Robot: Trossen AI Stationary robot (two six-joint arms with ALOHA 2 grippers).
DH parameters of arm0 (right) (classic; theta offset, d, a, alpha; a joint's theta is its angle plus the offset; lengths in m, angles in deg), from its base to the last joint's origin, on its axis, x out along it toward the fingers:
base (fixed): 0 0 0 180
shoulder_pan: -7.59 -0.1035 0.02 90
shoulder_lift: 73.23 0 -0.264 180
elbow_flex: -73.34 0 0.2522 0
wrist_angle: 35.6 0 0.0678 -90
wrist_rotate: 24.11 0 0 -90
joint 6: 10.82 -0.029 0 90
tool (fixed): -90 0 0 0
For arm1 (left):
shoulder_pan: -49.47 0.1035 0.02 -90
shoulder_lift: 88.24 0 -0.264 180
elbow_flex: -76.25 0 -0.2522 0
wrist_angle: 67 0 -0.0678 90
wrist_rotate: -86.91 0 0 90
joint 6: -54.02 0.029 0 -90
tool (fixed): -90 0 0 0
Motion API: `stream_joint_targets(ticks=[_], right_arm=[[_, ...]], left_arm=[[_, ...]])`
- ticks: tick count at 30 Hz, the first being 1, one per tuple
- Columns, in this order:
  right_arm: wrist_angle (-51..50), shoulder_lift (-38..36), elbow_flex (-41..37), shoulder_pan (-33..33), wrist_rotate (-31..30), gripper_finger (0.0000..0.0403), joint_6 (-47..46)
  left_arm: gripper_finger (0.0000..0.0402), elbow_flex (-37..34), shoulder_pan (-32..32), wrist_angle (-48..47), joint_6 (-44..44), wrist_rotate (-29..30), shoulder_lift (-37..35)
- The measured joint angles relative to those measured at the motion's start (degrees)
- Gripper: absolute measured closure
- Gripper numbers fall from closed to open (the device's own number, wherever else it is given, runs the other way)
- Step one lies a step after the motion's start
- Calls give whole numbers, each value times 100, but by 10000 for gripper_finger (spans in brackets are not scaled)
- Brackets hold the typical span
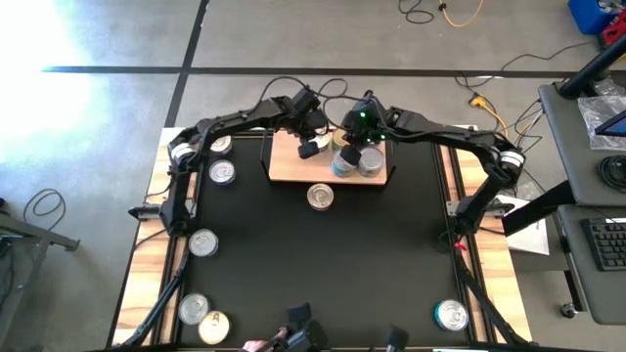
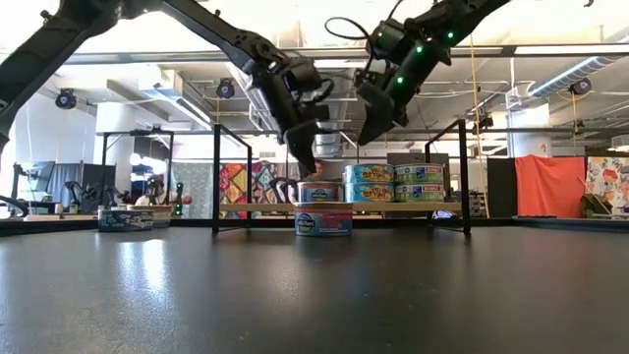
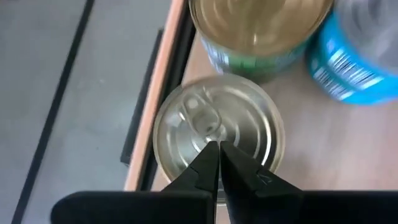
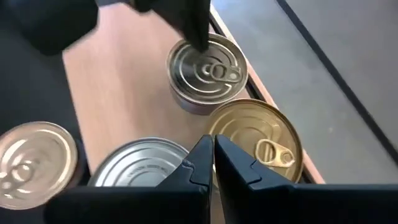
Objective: Stack canned seafood by type on shelf
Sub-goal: Put the blue-pink tuna can on the shelf, then stack the blue-pink tuna can on top of the other blue-pink tuna can on the shelf
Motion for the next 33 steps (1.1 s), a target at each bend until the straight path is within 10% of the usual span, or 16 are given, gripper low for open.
stream_joint_targets(ticks=[18, 26, 33], right_arm=[[-185, -988, -44, -1975, 79, 394, -230], [-559, -1049, 41, -3458, -133, 394, -1059], [-2482, -1443, 660, -4937, -2293, 394, -3000]], left_arm=[[341, -21, -659, 16, -1544, -1732, -998], [352, -46, -1673, -254, -1903, -175, -689], [364, -240, -1989, -540, -2019, -37, -575]])
